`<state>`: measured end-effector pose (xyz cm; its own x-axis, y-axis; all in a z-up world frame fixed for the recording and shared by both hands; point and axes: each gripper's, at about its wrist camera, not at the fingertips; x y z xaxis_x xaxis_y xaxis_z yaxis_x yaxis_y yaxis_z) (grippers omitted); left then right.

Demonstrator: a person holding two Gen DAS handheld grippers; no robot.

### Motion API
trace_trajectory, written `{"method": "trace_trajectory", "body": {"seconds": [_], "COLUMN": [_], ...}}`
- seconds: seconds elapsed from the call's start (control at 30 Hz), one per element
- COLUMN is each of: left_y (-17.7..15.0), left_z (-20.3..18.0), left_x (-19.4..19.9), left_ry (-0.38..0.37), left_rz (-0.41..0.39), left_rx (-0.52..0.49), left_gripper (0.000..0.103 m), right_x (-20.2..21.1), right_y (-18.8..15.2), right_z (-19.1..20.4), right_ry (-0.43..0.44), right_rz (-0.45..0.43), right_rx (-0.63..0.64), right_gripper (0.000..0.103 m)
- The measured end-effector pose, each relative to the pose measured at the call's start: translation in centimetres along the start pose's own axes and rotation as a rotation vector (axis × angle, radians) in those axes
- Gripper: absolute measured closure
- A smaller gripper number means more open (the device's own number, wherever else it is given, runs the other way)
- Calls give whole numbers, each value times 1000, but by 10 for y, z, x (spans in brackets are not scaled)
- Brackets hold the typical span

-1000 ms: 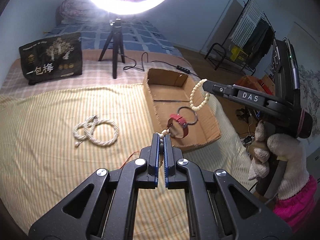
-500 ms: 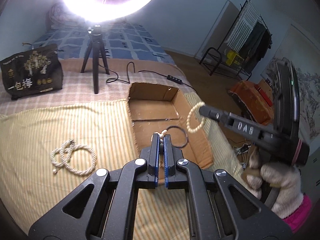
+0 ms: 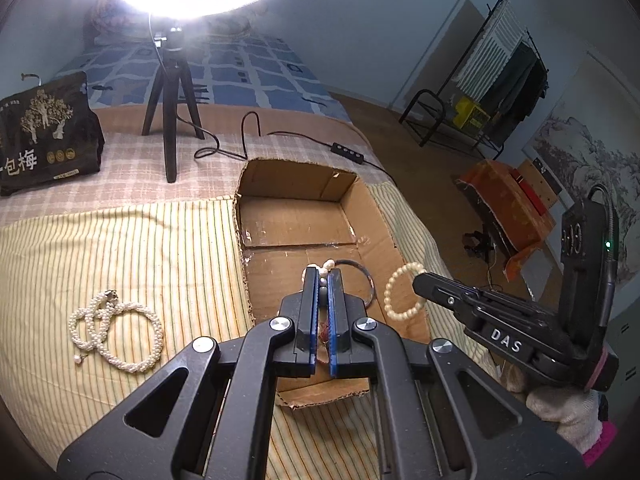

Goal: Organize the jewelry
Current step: 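Carry both items to the box and open the right tool over it, then open the left tool to drop the pearl strand into the box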

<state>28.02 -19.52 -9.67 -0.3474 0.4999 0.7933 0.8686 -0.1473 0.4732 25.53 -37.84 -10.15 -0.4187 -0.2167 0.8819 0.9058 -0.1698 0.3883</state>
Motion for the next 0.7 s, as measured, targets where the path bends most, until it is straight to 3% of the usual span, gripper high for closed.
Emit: {"method": "trace_trajectory", "body": {"seconds": [0.07,0.1,0.13,0.17,0.5,0.7], "left_y": [0,0,0,0,-4,-10], "left_z": [0,-1,0,0,6,15], "left_x": [-5,-6,-8,-9,7,29], "left_ry": [10,15,23,23,57,88], "left_rz": [4,7,16,23,5,-15], "left_rx": [-2,-3,-2,-2,-7,-17], "left_gripper": [102,102,101,101,101,101], "right_x": [-1,-1,-1,0,0,7], "right_y": [-2,-2,-2,-3,-6,-10], "right_z": [-2,-3,-3,-4,1,9], "right_ry": [2,0,0,1,-6,0], "right_rz": [5,2,1,-3,-5,-28], "right_rx": [2,4,3,0,-3,-5], "right_gripper": [96,90,77,72,67,55]}}
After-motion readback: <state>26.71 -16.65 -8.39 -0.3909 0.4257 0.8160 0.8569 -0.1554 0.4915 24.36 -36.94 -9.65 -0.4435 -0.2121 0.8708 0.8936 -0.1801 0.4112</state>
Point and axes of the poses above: each gripper's, at about its wrist camera, not at the fingertips, and x roughly against the way its jaws point, z to its left, y to its top, and after that the axes turned 10 degrees about z, right-handed
